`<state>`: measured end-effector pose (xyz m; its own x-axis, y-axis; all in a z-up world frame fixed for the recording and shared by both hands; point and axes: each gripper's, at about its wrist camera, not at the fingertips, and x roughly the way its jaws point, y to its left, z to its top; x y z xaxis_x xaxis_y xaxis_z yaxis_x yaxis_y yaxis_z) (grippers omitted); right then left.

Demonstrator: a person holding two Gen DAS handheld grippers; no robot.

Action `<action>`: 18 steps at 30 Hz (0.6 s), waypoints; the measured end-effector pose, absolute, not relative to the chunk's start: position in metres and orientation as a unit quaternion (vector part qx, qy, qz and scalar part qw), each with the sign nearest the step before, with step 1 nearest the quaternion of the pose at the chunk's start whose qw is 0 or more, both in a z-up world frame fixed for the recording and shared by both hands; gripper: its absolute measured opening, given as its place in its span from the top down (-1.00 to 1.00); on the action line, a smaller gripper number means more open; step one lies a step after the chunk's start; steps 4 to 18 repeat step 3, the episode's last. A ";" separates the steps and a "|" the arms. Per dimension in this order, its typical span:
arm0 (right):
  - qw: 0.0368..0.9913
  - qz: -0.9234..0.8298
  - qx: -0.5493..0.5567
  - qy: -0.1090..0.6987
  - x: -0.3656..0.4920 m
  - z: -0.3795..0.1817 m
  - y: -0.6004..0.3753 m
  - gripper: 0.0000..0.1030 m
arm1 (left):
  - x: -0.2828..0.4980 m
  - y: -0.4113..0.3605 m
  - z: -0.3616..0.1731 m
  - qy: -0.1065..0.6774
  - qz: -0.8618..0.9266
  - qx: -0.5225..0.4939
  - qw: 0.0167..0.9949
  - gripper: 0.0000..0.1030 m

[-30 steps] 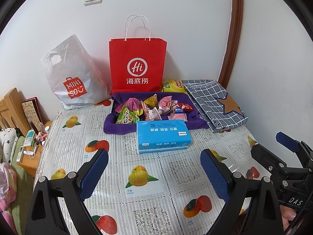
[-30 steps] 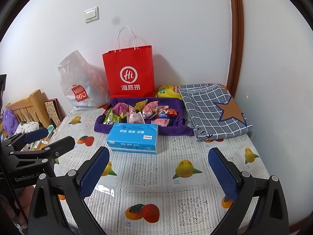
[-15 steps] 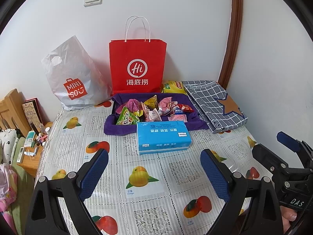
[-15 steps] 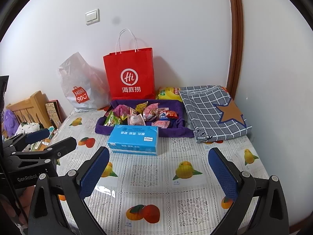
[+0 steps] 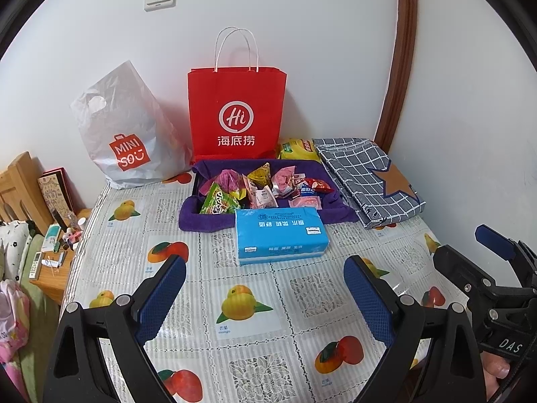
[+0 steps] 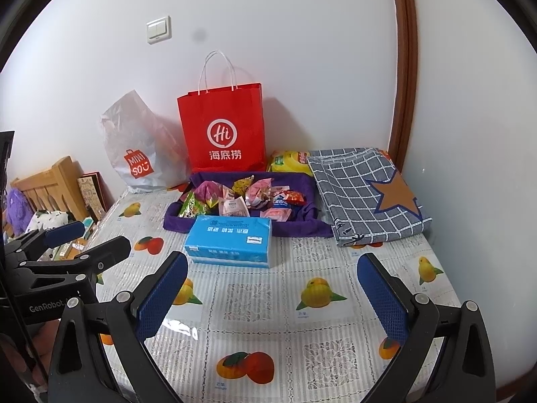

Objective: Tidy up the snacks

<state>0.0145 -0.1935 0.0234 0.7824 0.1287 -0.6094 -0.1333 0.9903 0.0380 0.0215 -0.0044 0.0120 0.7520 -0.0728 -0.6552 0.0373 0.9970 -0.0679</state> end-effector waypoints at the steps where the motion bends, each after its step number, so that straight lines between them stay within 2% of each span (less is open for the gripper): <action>1: 0.944 0.070 -0.005 0.323 0.015 0.024 -0.193 -0.95 | 0.021 -0.004 0.013 0.350 -0.028 -0.025 0.936 -0.85; 18: 0.944 0.069 -0.006 0.322 0.015 0.024 -0.193 -0.94 | 0.021 -0.005 0.014 0.349 -0.026 -0.023 0.937 -0.85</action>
